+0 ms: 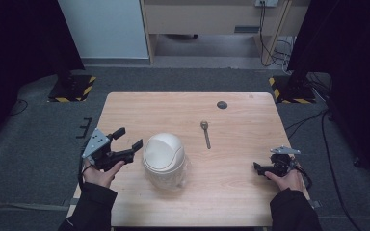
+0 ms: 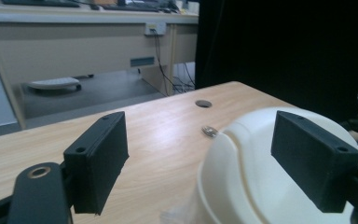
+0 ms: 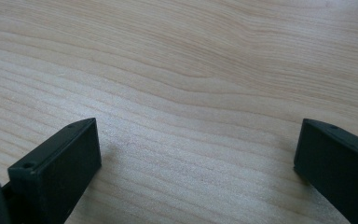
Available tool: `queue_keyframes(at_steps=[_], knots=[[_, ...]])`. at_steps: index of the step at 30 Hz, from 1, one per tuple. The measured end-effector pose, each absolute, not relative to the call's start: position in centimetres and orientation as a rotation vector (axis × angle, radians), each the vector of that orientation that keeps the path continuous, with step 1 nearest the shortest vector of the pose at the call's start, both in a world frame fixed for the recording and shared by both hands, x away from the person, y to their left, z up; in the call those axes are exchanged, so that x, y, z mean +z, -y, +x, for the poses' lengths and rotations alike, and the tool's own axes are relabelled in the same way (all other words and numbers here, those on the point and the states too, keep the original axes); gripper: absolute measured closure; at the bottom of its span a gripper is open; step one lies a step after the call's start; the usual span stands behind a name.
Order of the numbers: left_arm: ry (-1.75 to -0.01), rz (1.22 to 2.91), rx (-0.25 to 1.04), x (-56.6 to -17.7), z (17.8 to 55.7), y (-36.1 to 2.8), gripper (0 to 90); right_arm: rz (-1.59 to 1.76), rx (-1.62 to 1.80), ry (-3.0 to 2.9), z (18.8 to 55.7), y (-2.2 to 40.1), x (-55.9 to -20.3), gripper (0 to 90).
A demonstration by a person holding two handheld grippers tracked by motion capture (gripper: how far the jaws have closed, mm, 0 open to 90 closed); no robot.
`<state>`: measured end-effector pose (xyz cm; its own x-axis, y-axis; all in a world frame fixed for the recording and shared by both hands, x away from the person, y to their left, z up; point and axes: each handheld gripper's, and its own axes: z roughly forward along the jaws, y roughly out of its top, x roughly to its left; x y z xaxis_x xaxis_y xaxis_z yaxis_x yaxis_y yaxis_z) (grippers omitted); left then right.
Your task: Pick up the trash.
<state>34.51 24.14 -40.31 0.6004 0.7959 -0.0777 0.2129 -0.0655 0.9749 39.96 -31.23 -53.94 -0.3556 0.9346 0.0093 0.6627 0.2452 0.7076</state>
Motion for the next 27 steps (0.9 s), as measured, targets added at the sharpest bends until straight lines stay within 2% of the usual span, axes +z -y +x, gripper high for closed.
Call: queue_keyframes(at_steps=[11,27], knots=[[-0.851,1.741,0.507,-43.3,34.8,-21.4,18.8,1.456,0.88,-2.107,40.0,31.2,-53.9,0.8],[-0.918,1.801,0.456,-44.6,35.6,-20.5,19.3,1.457,0.88,-2.109,39.9,31.2,-53.9,0.8]])
